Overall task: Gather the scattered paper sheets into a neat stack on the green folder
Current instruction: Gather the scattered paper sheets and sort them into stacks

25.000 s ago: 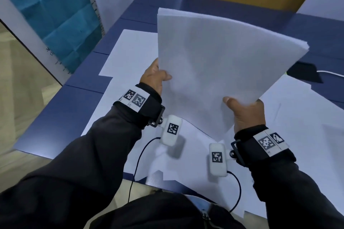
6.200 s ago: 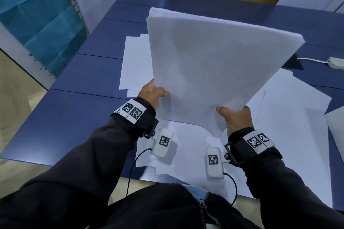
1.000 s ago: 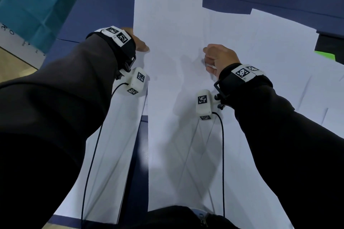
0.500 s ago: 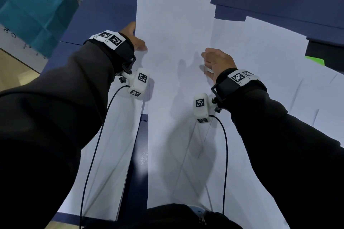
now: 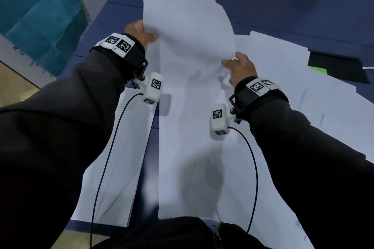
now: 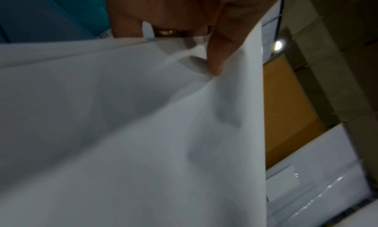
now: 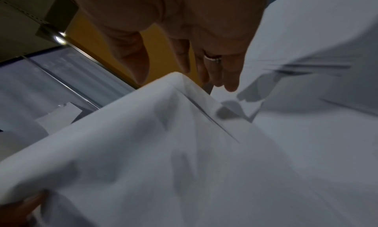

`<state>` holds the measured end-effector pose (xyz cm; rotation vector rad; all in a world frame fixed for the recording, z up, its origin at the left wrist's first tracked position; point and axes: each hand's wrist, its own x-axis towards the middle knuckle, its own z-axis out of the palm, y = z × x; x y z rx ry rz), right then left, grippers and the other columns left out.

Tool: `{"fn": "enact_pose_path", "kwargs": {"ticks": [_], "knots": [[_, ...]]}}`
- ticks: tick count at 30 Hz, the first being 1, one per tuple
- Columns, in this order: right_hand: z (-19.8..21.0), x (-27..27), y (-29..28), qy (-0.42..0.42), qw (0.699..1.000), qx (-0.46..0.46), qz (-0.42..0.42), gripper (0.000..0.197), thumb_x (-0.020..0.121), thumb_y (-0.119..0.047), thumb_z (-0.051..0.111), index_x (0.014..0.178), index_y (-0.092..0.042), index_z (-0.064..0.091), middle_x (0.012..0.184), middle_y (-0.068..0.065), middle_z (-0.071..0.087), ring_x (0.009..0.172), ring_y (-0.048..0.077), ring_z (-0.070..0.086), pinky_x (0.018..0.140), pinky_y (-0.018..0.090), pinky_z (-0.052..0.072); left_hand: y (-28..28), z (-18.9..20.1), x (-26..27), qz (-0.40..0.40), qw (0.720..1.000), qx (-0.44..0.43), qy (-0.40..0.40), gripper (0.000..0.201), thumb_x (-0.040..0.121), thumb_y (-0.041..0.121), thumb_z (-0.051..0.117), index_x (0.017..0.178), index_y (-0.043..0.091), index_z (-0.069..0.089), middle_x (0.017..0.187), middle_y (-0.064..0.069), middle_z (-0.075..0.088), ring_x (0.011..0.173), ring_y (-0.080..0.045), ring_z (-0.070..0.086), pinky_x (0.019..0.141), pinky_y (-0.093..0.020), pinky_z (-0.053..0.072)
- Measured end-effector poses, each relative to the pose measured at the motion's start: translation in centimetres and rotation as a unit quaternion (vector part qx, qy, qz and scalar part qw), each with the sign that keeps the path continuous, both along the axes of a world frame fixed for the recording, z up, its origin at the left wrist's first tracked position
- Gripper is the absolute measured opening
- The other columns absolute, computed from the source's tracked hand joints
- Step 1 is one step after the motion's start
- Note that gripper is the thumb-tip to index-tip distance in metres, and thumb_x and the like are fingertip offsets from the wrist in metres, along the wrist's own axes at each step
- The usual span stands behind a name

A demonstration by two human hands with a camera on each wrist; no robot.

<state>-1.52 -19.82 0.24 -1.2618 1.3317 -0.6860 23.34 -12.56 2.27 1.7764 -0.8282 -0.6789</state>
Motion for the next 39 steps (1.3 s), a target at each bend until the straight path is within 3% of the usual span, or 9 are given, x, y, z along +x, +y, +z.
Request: {"fn": "enact_pose_path", "kwargs": {"ticks": [3, 7, 10, 13, 17, 23, 28, 32, 39], "knots": [[1.4, -0.7, 0.2, 0.013, 0.998, -0.053, 0.003, 0.062, 0.085, -0.028, 0.063, 0.14, -0.013, 0.037, 0.13, 0.003, 0.049, 0.116, 0.016, 0.052, 0.097, 0.033, 0.045, 0.6, 1.1, -0.1, -0.023, 0.996, -0.074, 0.053, 0.034, 0.078, -0.015, 0.057, 0.086, 0.017, 0.063, 0.061, 0.027, 0.067, 0.061, 0.012, 0.061, 0.073, -0.013, 0.048], [3.4, -1.6, 0.7, -0.035, 0.993, -0.111, 0.006, 0.016, 0.081, -0.02, 0.067, 0.093, -0.016, 0.056, 0.078, -0.011, 0.058, 0.063, 0.001, 0.055, 0.062, 0.017, 0.044, 1.7, 2.7, -1.2, -0.082, 0.979, -0.147, 0.114, 0.038, 0.061, -0.003, 0.059, 0.067, 0.03, 0.076, 0.067, 0.02, 0.071, 0.07, 0.004, 0.066, 0.088, -0.029, 0.049], [4.7, -2.2, 1.3, -0.041, 0.989, -0.139, -0.01, 0.013, 0.077, -0.016, 0.07, 0.086, -0.009, 0.065, 0.079, -0.001, 0.063, 0.07, 0.015, 0.058, 0.071, 0.028, 0.049, 2.3, 3.1, -1.8, -0.065, 0.972, -0.183, 0.134, 0.036, 0.061, -0.003, 0.057, 0.077, 0.025, 0.075, 0.07, 0.018, 0.072, 0.072, 0.0, 0.066, 0.095, -0.039, 0.047], [6.3, -2.5, 2.0, -0.057, 0.985, -0.157, -0.029, 0.012, 0.072, -0.016, 0.071, 0.065, -0.019, 0.061, 0.072, -0.001, 0.063, 0.068, 0.017, 0.06, 0.073, 0.04, 0.053, 2.4, 4.1, -2.5, -0.024, 0.967, -0.201, 0.152, 0.04, 0.075, -0.014, 0.056, 0.111, 0.004, 0.058, 0.068, 0.02, 0.071, 0.07, 0.003, 0.067, 0.083, -0.025, 0.053], [7.9, -2.9, 3.4, -0.105, 0.972, -0.208, -0.039, 0.016, 0.076, -0.008, 0.069, 0.067, -0.02, 0.063, 0.061, -0.015, 0.062, 0.05, -0.003, 0.056, 0.059, 0.015, 0.046, 3.2, 5.4, -4.2, -0.022, 0.964, -0.219, 0.151, 0.041, 0.077, -0.013, 0.054, 0.113, 0.006, 0.052, 0.067, 0.019, 0.071, 0.071, 0.0, 0.066, 0.08, -0.022, 0.053], [6.8, -5.1, 6.0, -0.127, 0.975, -0.178, -0.034, 0.014, 0.077, -0.01, 0.07, 0.069, -0.021, 0.066, 0.062, -0.015, 0.066, 0.061, 0.002, 0.063, 0.067, 0.019, 0.05, 5.8, 3.4, -7.0, -0.025, 0.958, -0.192, 0.212, 0.028, 0.068, -0.001, 0.06, 0.093, 0.012, 0.06, 0.071, 0.013, 0.073, 0.079, -0.015, 0.064, 0.098, -0.045, 0.047], [5.2, -5.9, 7.9, -0.139, 0.976, -0.161, -0.046, 0.025, 0.074, -0.002, 0.072, 0.07, -0.024, 0.062, 0.071, -0.012, 0.064, 0.056, -0.006, 0.061, 0.06, 0.01, 0.047, 7.4, 2.0, -10.6, 0.03, 0.967, -0.146, 0.205, 0.038, 0.082, -0.015, 0.054, 0.12, -0.009, 0.052, 0.072, 0.005, 0.066, 0.067, -0.009, 0.06, 0.074, -0.026, 0.052], [6.4, -6.4, 8.1, -0.154, 0.972, -0.171, -0.055, 0.023, 0.074, -0.001, 0.071, 0.068, -0.022, 0.063, 0.063, -0.016, 0.066, 0.06, 0.002, 0.063, 0.067, 0.02, 0.051, 7.9, 3.8, -10.8, 0.054, 0.963, -0.15, 0.217, 0.024, 0.078, -0.016, 0.054, 0.08, 0.007, 0.06, 0.054, 0.012, 0.065, 0.067, -0.014, 0.058, 0.077, -0.032, 0.051], [5.9, -7.3, 9.6, -0.142, 0.977, -0.152, -0.036, 0.024, 0.071, 0.004, 0.068, 0.071, -0.02, 0.061, 0.068, -0.006, 0.063, 0.053, -0.001, 0.061, 0.061, 0.018, 0.049, 8.9, 3.8, -12.8, 0.072, 0.974, -0.111, 0.181, 0.034, 0.073, -0.02, 0.053, 0.062, 0.012, 0.048, 0.042, 0.014, 0.055, 0.061, -0.014, 0.051, 0.052, -0.013, 0.046]]}}
